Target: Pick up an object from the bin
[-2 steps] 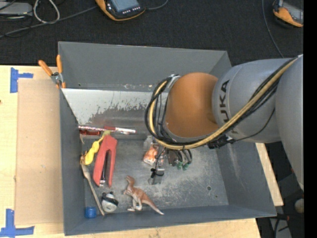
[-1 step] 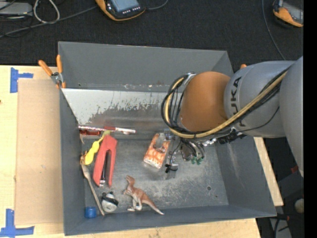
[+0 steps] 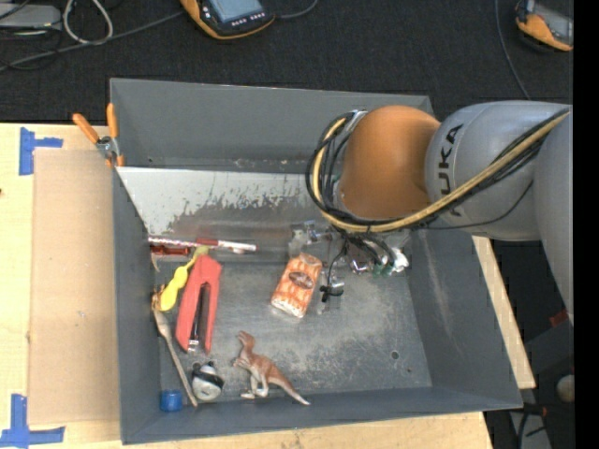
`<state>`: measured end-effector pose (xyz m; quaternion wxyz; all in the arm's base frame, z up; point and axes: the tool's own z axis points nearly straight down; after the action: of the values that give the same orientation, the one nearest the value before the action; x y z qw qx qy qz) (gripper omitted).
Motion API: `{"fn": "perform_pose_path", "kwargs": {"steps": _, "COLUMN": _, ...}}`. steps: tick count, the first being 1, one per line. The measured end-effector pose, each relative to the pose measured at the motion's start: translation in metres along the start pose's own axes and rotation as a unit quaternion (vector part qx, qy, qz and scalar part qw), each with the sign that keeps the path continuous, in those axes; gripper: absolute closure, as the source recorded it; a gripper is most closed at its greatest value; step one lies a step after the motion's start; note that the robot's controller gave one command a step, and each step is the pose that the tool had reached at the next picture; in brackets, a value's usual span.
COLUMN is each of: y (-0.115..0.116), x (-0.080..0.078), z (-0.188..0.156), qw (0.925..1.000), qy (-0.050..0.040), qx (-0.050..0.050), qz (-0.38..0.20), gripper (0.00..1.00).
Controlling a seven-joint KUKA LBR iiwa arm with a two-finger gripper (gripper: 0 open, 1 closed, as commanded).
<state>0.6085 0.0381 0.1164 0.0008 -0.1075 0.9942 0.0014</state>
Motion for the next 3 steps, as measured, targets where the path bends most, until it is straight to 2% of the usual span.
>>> {"fn": "perform_pose_path", "kwargs": {"steps": 1, "y": -0.002, "x": -0.008, "z": 0.025, "qw": 0.9910, "qy": 0.0033, "qx": 0.001, "qz": 0.133, "gripper": 0.00}}
{"fn": "perform_pose_path", "kwargs": {"steps": 2, "y": -0.003, "x": -0.008, "z": 0.034, "qw": 0.9910, "qy": 0.0009, "qx": 0.000, "qz": 0.134, "gripper": 0.00}}
{"fn": "perform_pose_path", "kwargs": {"steps": 3, "y": -0.001, "x": 0.009, "z": 0.037, "qw": 1.0000, "qy": -0.0015, "qx": 0.000, "qz": 0.006, "gripper": 0.00}}
